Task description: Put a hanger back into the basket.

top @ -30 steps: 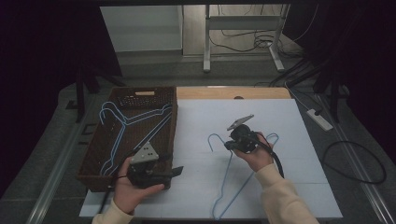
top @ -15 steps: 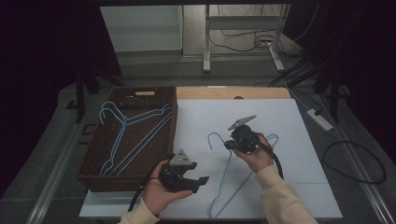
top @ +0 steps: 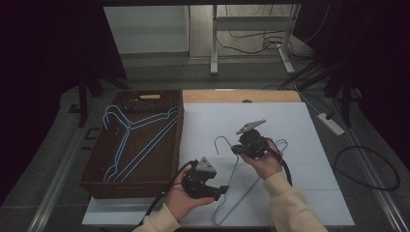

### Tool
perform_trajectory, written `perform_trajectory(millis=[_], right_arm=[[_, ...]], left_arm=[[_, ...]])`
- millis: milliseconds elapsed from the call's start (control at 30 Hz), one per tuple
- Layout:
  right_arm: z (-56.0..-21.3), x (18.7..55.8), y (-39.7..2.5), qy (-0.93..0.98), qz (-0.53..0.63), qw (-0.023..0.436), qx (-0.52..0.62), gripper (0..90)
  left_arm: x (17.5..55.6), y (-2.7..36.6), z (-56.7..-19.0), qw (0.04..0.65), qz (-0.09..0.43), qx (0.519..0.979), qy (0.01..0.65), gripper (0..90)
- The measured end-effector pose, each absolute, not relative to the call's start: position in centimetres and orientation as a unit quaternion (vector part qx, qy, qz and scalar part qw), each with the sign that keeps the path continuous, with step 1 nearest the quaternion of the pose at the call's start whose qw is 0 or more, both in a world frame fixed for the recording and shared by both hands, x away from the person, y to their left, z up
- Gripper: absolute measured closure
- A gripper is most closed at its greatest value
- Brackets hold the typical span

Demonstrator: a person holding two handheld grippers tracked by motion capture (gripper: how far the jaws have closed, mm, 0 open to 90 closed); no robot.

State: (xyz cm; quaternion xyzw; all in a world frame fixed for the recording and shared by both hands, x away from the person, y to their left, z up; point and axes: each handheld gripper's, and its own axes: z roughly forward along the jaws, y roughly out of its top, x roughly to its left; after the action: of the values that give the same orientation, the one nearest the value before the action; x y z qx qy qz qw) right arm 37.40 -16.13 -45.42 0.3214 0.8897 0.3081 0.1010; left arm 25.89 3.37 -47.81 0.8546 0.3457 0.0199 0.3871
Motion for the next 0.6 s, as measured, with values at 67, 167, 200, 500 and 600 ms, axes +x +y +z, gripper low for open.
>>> perform_trajectory(millis=[67,167,200,500,600], right_arm=[[-45.4,37.4,-16.1,0.889,0.310,0.101,0.322,86.6],[-45.3,37.3,-16.2,0.888,0.314,0.103,0.321,86.6],[-45.3,37.3,-16.2,0.887,0.316,0.103,0.321,86.6],[-45.1,37.0,-16.5,0.881,0.330,0.106,0.322,86.5],[-44.9,36.9,-16.7,0.876,0.340,0.105,0.326,86.5]], left_arm=[[26.2,2.8,-48.2,0.384,0.018,0.856,0.346,33.9],[26.7,2.1,-48.9,0.379,0.018,0.857,0.348,34.5],[26.9,2.0,-49.1,0.377,0.017,0.857,0.350,34.7],[28.0,0.9,-50.8,0.375,-0.022,0.856,0.354,60.1],[28.2,0.8,-51.0,0.373,-0.030,0.857,0.354,71.7]])
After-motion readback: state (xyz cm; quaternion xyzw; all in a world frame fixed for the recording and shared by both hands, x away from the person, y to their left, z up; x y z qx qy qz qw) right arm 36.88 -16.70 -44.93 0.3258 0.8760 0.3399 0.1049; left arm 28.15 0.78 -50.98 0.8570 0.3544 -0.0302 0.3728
